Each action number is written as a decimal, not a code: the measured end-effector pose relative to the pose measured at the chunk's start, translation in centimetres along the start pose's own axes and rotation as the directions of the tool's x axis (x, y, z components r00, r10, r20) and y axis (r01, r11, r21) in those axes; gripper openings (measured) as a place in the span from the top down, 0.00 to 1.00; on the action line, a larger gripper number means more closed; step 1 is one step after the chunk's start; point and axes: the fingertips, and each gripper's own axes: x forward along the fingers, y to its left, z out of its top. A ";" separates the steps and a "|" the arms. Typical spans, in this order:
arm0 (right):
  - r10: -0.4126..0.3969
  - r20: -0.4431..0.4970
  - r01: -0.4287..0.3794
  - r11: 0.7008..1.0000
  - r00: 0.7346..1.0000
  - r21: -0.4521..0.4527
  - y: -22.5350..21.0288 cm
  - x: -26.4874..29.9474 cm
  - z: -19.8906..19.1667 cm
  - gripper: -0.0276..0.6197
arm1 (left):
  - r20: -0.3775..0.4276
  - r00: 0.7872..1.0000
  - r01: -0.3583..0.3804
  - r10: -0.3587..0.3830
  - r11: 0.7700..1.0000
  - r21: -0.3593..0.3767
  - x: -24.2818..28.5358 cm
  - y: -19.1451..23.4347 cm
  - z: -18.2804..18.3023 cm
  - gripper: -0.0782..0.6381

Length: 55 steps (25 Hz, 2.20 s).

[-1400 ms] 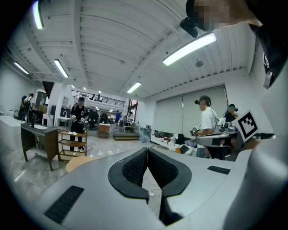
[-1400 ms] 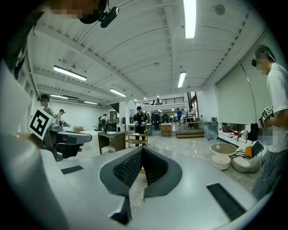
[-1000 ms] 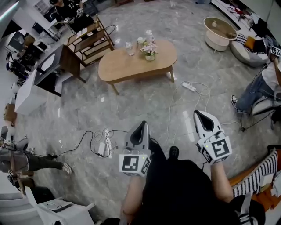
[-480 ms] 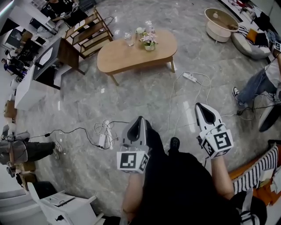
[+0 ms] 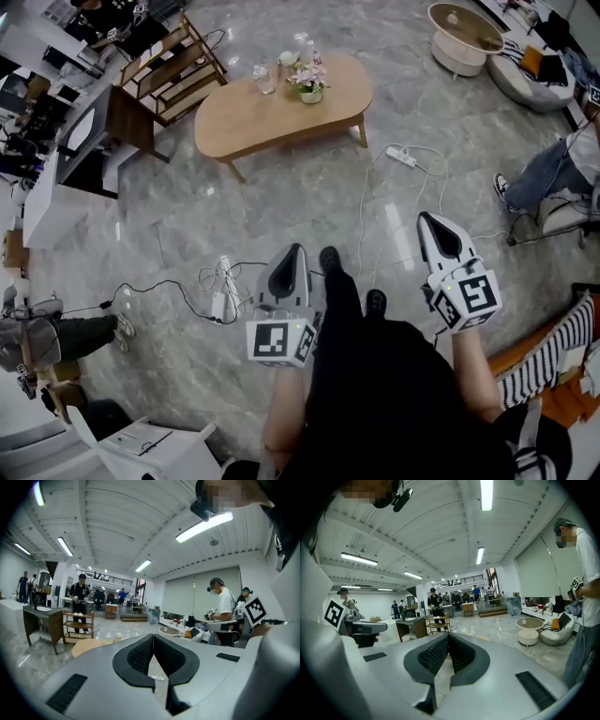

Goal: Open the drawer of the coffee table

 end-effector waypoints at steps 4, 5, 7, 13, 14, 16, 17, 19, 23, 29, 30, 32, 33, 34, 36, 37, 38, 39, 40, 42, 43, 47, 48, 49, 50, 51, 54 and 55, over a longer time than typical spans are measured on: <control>-0.042 -0.020 0.042 0.999 0.999 -0.022 -1.2 3.8 1.1 0.94 | 0.017 0.999 0.029 -0.028 0.999 -0.017 3.9 3.0 1.1 0.87; -0.046 -0.020 0.045 0.998 0.999 -0.032 -1.2 5.0 1.7 0.94 | 0.021 0.999 0.033 -0.032 0.999 -0.021 4.8 4.0 1.3 0.87; -0.058 -0.014 0.057 0.997 0.998 -0.050 -1.3 7.4 3.0 0.94 | 0.029 0.999 0.042 -0.042 0.999 -0.027 6.7 6.1 2.0 0.87; -0.110 0.019 0.111 0.991 0.994 -0.073 -1.7 13.5 6.7 0.94 | 0.052 0.994 0.093 -0.092 0.995 -0.022 12.1 11.3 4.5 0.87; -0.120 0.018 0.121 0.990 0.993 -0.071 -1.7 14.2 6.9 0.94 | 0.049 0.993 0.106 -0.105 0.994 -0.020 12.9 12.0 4.6 0.87; -0.141 0.012 0.142 0.988 0.990 -0.067 -1.9 15.6 6.8 0.94 | 0.040 0.991 0.132 -0.131 0.991 -0.016 14.4 13.0 4.5 0.87; -0.153 0.009 0.153 0.986 0.988 -0.064 -2.1 16.1 6.7 0.94 | 0.035 0.989 0.143 -0.143 0.990 -0.015 15.1 13.4 4.4 0.87; -0.178 0.000 0.178 0.982 0.984 -0.057 -2.4 17.0 6.4 0.94 | 0.022 0.986 0.165 -0.164 0.986 -0.014 16.4 14.3 4.2 0.87; -0.218 -0.044 0.217 0.975 0.975 -0.040 -2.7 18.1 5.0 0.94 | -0.022 0.979 0.202 -0.203 0.979 -0.028 18.6 15.6 2.8 0.87; -0.228 -0.098 0.226 0.974 0.969 -0.030 -4.5 19.9 3.7 0.94 | -0.065 0.972 0.222 -0.225 0.974 -0.055 22.1 15.6 1.2 0.87; -0.220 -0.102 0.219 0.975 0.970 -0.028 -5.0 20.4 3.7 0.94 | -0.068 0.972 0.220 -0.224 0.974 -0.055 22.7 15.5 1.3 0.87; -0.197 -0.108 0.196 0.980 0.975 -0.021 -6.0 21.7 3.8 0.94 | -0.071 0.974 0.210 -0.213 0.976 -0.051 23.8 15.4 1.8 0.87; -0.184 -0.112 0.183 0.983 0.976 -0.017 -6.6 22.6 3.9 0.94 | -0.072 0.976 0.200 -0.203 0.979 -0.048 24.4 15.4 2.2 0.87; -0.172 -0.116 0.172 0.985 0.978 -0.015 -7.2 23.6 4.0 0.94 | -0.074 0.979 0.189 -0.192 0.981 -0.044 25.1 15.5 2.5 0.87; -0.147 -0.111 0.146 0.989 0.983 -0.015 -8.6 25.7 4.9 0.94 | -0.080 0.983 0.162 -0.165 0.986 -0.040 26.3 15.7 3.2 0.87; -0.131 -0.100 0.130 0.991 0.986 -0.016 -9.2 26.6 5.6 0.94 | -0.084 0.985 0.149 -0.152 0.988 -0.038 26.9 15.7 3.5 0.87; -0.116 -0.088 0.115 0.993 0.989 -0.016 -9.9 27.6 6.3 0.94 | -0.090 0.986 0.140 -0.142 0.990 -0.034 27.4 15.6 3.8 0.87; -0.101 -0.075 0.100 0.995 0.992 -0.016 -10.6 28.5 7.0 0.94 | -0.093 0.987 0.131 -0.133 0.991 -0.026 28.1 15.6 4.2 0.87; -0.085 -0.063 0.084 0.996 0.994 -0.016 -11.5 29.5 7.7 0.94 | -0.093 0.988 0.121 -0.122 0.993 -0.015 29.0 15.5 4.7 0.87; -0.053 -0.044 0.052 0.998 0.998 -0.016 -13.2 31.5 8.5 0.94 | -0.085 0.991 0.099 -0.099 0.995 0.001 30.8 15.4 5.6 0.87; -0.039 -0.040 0.039 0.999 0.998 -0.015 -14.1 32.3 8.7 0.94 | -0.080 0.993 0.089 -0.089 0.996 0.004 31.7 15.3 5.9 0.87; 0.027 -0.057 -0.028 0.999 0.998 -0.015 -16.8 35.2 8.5 0.94 | -0.078 0.996 0.030 -0.031 1.000 -0.008 34.6 15.1 6.2 0.87; 0.046 -0.066 -0.047 0.999 0.997 -0.015 -17.3 36.0 8.2 0.94 | -0.078 0.997 0.013 -0.014 1.000 -0.014 35.2 15.1 6.0 0.87; 0.063 -0.077 -0.065 0.998 0.995 -0.014 -17.8 36.7 7.7 0.94 | -0.080 0.997 -0.003 0.001 1.000 -0.023 35.8 15.2 5.7 0.87; 0.082 -0.092 -0.084 0.996 0.992 -0.014 -18.2 37.3 7.1 0.94 | -0.086 0.996 -0.020 0.016 0.999 -0.036 36.2 15.1 5.2 0.87; 0.104 -0.113 -0.106 0.994 0.988 -0.015 -18.6 37.8 6.5 0.94 | -0.096 0.995 -0.040 0.034 0.998 -0.057 36.6 15.0 4.6 0.87; 0.169 -0.185 -0.175 0.984 0.968 -0.016 -19.2 39.4 4.3 0.94 | -0.148 0.986 -0.102 0.083 0.987 -0.126 37.1 14.4 2.1 0.87; 0.187 -0.201 -0.193 0.981 0.962 -0.012 -19.3 39.9 3.6 0.94 | -0.163 0.982 -0.118 0.094 0.983 -0.141 37.4 14.3 1.3 0.87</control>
